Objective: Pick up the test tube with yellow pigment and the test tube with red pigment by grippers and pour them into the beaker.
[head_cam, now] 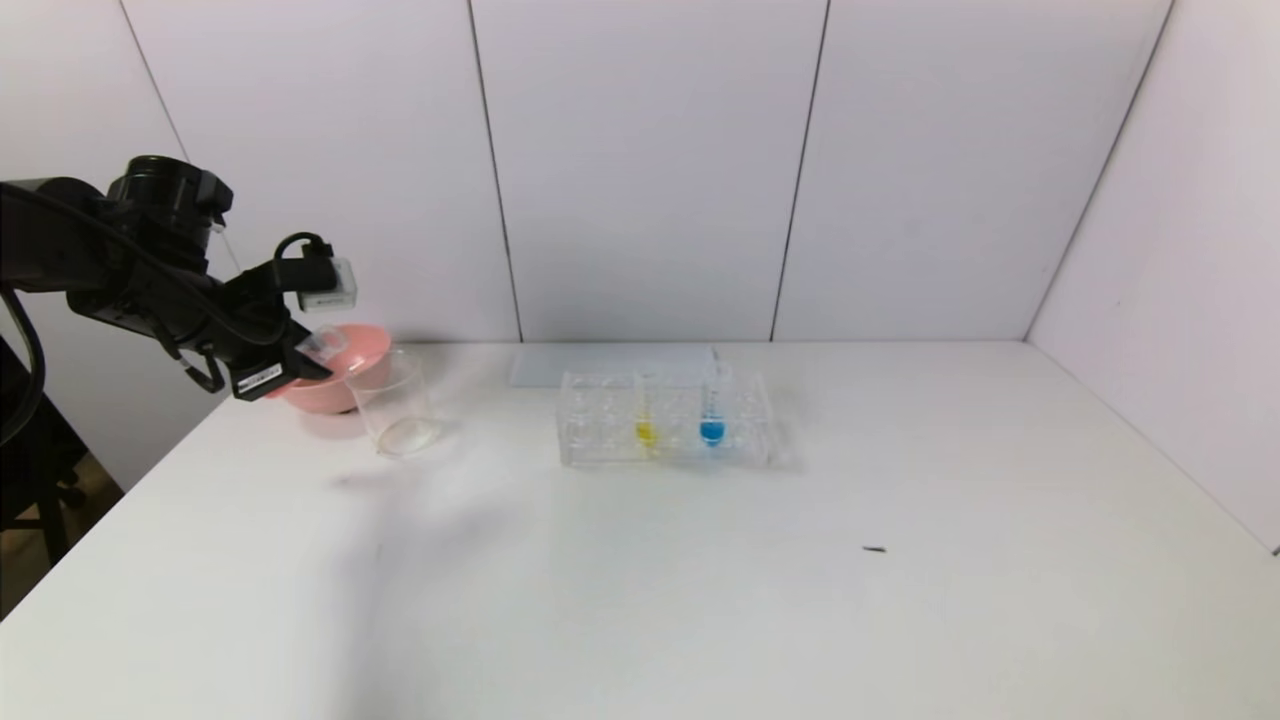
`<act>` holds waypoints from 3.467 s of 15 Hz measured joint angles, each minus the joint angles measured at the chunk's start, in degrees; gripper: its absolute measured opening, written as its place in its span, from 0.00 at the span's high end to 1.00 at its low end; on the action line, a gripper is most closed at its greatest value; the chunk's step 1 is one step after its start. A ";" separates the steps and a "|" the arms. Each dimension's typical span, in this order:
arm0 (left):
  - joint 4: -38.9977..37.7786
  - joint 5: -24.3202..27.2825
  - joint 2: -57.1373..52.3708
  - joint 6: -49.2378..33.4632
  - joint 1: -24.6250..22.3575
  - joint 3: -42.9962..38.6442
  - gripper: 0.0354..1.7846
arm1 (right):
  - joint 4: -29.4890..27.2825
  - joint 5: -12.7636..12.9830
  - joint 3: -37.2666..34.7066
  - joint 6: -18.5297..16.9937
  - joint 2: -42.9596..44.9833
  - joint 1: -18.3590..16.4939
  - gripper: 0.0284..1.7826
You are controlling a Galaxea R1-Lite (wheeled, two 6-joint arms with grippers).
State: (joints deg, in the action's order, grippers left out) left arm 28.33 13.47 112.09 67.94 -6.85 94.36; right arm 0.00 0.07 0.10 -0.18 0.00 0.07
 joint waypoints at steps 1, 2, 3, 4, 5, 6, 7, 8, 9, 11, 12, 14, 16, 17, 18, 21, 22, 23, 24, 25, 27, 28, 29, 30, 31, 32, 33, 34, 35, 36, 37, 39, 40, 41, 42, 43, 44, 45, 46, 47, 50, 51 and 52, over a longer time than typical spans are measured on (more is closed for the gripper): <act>0.05 -0.02 0.09 0.15 0.02 0.18 0.76 | 0.00 0.02 0.00 0.02 0.00 0.00 0.05; 0.46 -0.16 0.26 0.83 0.05 0.55 0.76 | 0.00 0.00 -0.02 0.00 0.00 0.00 0.05; 1.46 -0.74 0.45 1.49 0.07 1.10 0.76 | 0.00 0.02 -0.02 0.00 0.00 0.00 0.05; 2.65 -1.57 0.67 1.93 0.07 1.71 0.76 | 0.00 0.02 -0.02 0.00 0.00 0.00 0.05; 3.23 -2.01 0.91 2.05 0.18 2.19 0.76 | 0.00 0.02 -0.02 0.02 0.00 0.00 0.05; 3.23 -2.26 1.16 2.32 0.27 2.56 0.76 | 0.00 0.02 -0.02 0.00 0.00 0.00 0.05; 3.30 -2.65 1.39 2.57 0.29 2.80 0.76 | 0.00 0.02 -0.02 0.00 0.00 0.00 0.05; 3.36 -3.22 1.63 2.79 0.32 3.02 0.76 | 0.00 0.02 -0.02 0.00 0.00 0.00 0.05; 3.41 -3.83 1.80 2.95 0.33 3.22 0.76 | 0.00 0.02 -0.02 0.00 0.00 0.00 0.05; 3.41 -5.13 2.18 4.06 0.51 3.74 0.76 | 0.00 0.02 -0.02 0.00 0.00 0.00 0.05; 3.41 -5.75 2.33 4.78 0.55 3.94 0.76 | 0.00 0.02 -0.02 0.00 0.00 0.00 0.05; 3.69 -6.21 2.55 5.11 0.71 4.38 0.76 | 0.00 0.02 -0.02 0.00 0.00 0.00 0.05; 5.66 -6.78 2.84 5.21 1.05 5.50 0.76 | 0.00 0.02 -0.02 0.02 0.00 0.00 0.05; 6.75 -7.08 3.01 5.46 1.18 6.22 0.76 | 0.00 0.02 -0.02 0.00 0.00 0.00 0.05; 8.59 -7.50 3.23 5.71 1.27 7.40 0.76 | 0.00 0.00 -0.02 0.05 0.00 0.00 0.05; 11.36 -8.37 3.93 6.38 1.82 9.75 0.76 | 0.00 0.02 -0.02 0.00 0.00 0.00 0.05; 11.41 -8.94 4.12 6.56 1.90 10.06 0.76 | 0.00 0.02 -0.02 0.00 0.00 0.00 0.05; 11.43 -9.29 4.39 6.64 1.93 10.30 0.76 | 0.00 0.02 -0.02 0.02 0.00 0.00 0.05; 11.47 -9.46 4.64 6.79 2.04 10.61 0.76 | 0.00 0.02 -0.02 0.02 0.00 0.00 0.05; 11.58 -9.78 4.91 7.28 2.15 10.96 0.76 | 0.00 0.02 -0.02 0.00 0.00 0.00 0.05; 11.61 -11.28 5.44 8.08 2.43 11.59 0.76 | 0.00 0.02 -0.02 0.02 0.00 0.00 0.05; 11.72 -11.68 5.66 8.19 2.63 11.92 0.76 | 0.00 0.04 -0.02 0.00 0.00 -0.02 0.05; 12.37 -11.90 5.90 8.39 2.84 12.45 0.76 | 0.00 0.02 -0.02 0.02 0.00 0.00 0.05; 13.56 -12.09 6.16 8.72 3.11 13.20 0.76 | 0.00 0.02 -0.02 0.00 0.00 0.00 0.05; 15.04 -12.51 6.46 8.98 3.38 14.10 0.76 | 0.00 0.02 -0.02 0.00 0.00 0.00 0.05; 16.21 -13.23 6.77 9.09 3.55 14.96 0.76 | 0.00 0.04 0.00 0.00 0.00 0.00 0.05; 16.98 -13.80 7.06 9.16 3.80 15.63 0.76 | 0.00 0.02 -0.02 0.02 0.00 -0.02 0.05; 17.12 -13.89 7.28 9.16 4.05 16.01 0.76 | 0.00 0.02 -0.02 0.00 0.00 0.00 0.05; 17.15 -13.96 7.45 9.16 4.24 16.23 0.76 | 0.00 0.02 -0.02 0.00 0.00 0.00 0.05; 17.14 -13.96 7.58 9.16 4.38 16.37 0.76 | 0.00 0.02 -0.02 0.00 0.00 0.00 0.05; 17.14 -13.99 7.73 9.16 4.40 16.45 0.76 | 0.00 0.00 -0.02 0.00 0.00 0.00 0.05; 17.14 -13.98 7.91 9.16 4.46 16.58 0.76 | 0.00 0.02 -0.02 0.00 0.00 0.00 0.05; 17.14 -14.02 7.95 9.24 4.53 16.66 0.76 | 0.00 0.02 -0.02 0.00 0.00 0.02 0.05; 17.14 -14.09 7.97 9.55 4.64 16.79 0.76 | 0.00 0.02 -0.02 0.00 0.00 0.00 0.05; 17.15 -14.48 8.00 9.74 4.73 16.90 0.76 | 0.00 0.02 -0.02 0.02 0.00 0.00 0.05; 17.12 -15.09 8.02 9.84 4.84 17.03 0.76 | 0.00 0.02 -0.02 0.00 0.00 -0.02 0.05; 17.14 -15.51 8.08 9.84 5.07 17.19 0.76 | 0.00 0.00 -0.02 0.02 0.00 0.00 0.05; 17.18 -15.56 8.17 9.85 5.28 17.34 0.76 | 0.00 0.02 -0.02 0.00 0.00 0.00 0.05; 17.18 -15.62 8.28 9.92 5.42 17.52 0.76 | 0.00 0.02 -0.02 0.00 0.00 0.00 0.05; 17.23 -15.64 8.44 9.95 5.53 17.66 0.76 | 0.00 0.02 -0.02 0.00 0.00 0.02 0.05; 17.48 -15.79 8.91 9.96 5.80 18.21 0.76 | 0.00 0.02 -0.02 0.00 0.00 0.00 0.05; 17.47 -16.41 9.05 10.34 6.03 18.41 0.76 | 0.00 0.02 -0.02 0.00 0.00 0.00 0.05; 17.42 -17.46 9.18 10.86 6.14 18.54 0.76 | 0.00 0.02 -0.02 0.00 0.00 -0.02 0.05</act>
State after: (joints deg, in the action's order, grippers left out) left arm 45.75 -3.99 121.27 78.80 -0.71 112.90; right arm 0.00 0.10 0.07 -0.18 0.00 0.05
